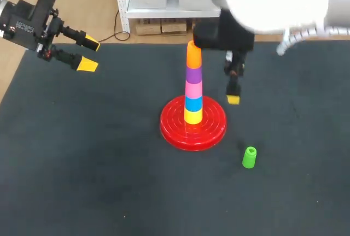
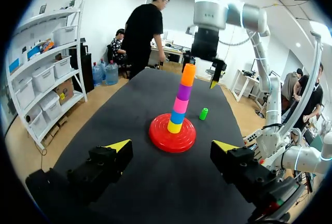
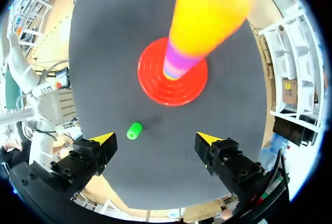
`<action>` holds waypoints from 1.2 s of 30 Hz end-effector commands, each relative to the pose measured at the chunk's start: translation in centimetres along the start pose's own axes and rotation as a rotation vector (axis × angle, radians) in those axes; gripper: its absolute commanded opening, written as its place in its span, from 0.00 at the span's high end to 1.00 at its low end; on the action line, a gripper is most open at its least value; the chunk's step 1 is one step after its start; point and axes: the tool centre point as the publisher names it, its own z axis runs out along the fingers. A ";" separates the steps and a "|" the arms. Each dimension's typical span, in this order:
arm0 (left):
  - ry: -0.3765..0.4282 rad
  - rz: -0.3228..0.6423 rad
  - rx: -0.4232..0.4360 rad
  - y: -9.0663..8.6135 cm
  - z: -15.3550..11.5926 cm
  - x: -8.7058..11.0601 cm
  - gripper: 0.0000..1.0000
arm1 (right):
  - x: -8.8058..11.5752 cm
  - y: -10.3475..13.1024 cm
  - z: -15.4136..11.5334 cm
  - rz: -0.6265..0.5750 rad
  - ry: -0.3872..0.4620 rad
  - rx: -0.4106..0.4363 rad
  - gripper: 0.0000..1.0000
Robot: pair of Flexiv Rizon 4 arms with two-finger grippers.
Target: Pick up and stack the cylinders on the red base in this order: pink,purple,orange,green
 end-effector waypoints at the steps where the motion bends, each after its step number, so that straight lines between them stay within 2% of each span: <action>1: -0.005 0.004 -0.002 0.0 0.0 0.2 0.00 | 1.4 -0.1 5.2 0.002 -0.159 0.079 0.00; 6: -0.005 0.004 -0.002 0.0 0.0 0.2 0.00 | 1.8 -1.1 8.2 0.040 -0.100 0.050 0.00; 26: -0.005 0.004 -0.002 0.0 0.0 0.2 0.00 | 1.8 -1.1 8.2 0.040 -0.100 0.050 0.00; 36: -0.005 0.004 -0.002 0.0 0.0 0.2 0.00 | 3.3 2.2 8.9 -0.009 -0.121 0.042 0.00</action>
